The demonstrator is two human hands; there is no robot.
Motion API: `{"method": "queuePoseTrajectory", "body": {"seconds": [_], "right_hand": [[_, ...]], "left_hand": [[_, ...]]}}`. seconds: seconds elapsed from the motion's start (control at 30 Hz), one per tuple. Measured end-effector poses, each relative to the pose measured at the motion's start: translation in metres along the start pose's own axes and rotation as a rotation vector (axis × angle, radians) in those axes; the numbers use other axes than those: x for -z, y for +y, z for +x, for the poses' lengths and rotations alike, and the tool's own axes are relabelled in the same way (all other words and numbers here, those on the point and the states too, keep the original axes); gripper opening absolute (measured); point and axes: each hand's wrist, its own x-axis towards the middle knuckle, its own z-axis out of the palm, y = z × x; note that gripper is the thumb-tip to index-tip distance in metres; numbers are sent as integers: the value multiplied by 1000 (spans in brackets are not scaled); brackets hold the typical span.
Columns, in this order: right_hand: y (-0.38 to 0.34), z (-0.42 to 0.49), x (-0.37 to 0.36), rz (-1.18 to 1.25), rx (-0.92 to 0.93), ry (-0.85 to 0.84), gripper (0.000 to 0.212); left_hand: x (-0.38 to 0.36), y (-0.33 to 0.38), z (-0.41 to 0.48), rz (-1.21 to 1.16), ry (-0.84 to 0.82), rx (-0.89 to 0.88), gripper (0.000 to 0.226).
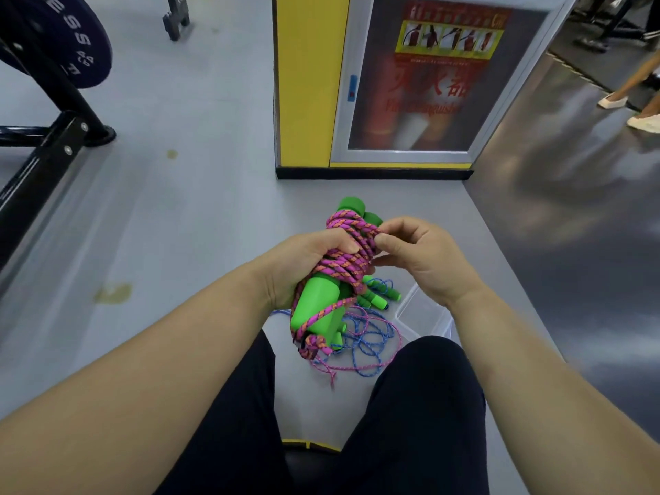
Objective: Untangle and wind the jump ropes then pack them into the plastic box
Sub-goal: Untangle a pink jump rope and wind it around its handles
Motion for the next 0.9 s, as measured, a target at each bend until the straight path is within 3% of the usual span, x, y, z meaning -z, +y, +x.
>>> {"method": "queuePoseTrajectory", "body": {"seconds": [0.07, 0.17, 0.3, 0.43, 0.57, 0.7, 0.9], "right_hand": [[0, -1, -5, 110, -7, 49, 8], [3, -2, -17, 222, 22, 164, 11], [12, -2, -30, -120, 295, 359, 15], [25, -4, -31, -502, 491, 373, 10], [17, -7, -35, -427, 337, 380, 3], [5, -8, -35, -252, 128, 325, 15], [3, -7, -34, -529, 163, 180, 15]], "left_hand": [[2, 0, -2, 12, -17, -1, 31], [-1, -1, -2, -21, 13, -49, 22], [-5, -2, 1, -101, 74, -119, 23], [-6, -2, 2, -120, 127, -133, 21], [-3, -7, 2, -40, 173, -115, 19], [-2, -8, 3, -6, 188, -115, 19], [0, -16, 5, 27, 254, -119, 14]]}}
